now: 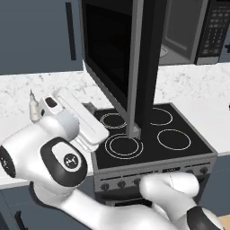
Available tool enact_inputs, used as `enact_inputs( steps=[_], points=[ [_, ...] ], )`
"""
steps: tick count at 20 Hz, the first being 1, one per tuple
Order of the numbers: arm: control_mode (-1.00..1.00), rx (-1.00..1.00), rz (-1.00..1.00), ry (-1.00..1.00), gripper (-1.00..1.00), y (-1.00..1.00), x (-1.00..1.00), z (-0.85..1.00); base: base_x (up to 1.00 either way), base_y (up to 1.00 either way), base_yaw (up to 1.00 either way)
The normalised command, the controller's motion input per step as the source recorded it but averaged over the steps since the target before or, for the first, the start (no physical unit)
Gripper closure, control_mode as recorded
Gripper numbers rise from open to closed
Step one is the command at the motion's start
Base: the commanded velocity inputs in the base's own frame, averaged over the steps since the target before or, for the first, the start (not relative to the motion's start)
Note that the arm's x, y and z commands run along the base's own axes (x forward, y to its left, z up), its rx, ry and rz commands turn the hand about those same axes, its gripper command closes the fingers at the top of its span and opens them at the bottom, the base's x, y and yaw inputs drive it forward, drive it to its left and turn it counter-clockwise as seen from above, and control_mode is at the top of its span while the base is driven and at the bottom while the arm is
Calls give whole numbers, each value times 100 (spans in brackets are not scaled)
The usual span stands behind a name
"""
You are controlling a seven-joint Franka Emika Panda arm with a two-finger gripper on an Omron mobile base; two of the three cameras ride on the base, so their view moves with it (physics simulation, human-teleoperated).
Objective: Open the microwave, place the bowl with waffle inside the microwave, then close the microwave door and turn it on.
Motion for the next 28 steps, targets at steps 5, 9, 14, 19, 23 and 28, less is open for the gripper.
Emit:
enact_inputs(
  steps=[5, 9, 14, 19, 23, 28],
  points=[
    [-100, 9, -17, 0, 100, -99, 100, 41, 0, 0, 0],
    [-100, 17, -2, -1, 100, -100, 100, 37, 0, 0, 0],
    [-100, 25, 0, 0, 100, -100, 100, 21, 0, 0, 0],
    [-100, 32, 7, 0, 100, -98, 100, 24, 0, 0, 0],
    [-100, 36, 26, -2, 100, -87, 100, 8, 0, 0, 0],
    [-100, 34, 37, -10, 100, -73, 100, 0, 0, 0, 0]
  ],
)
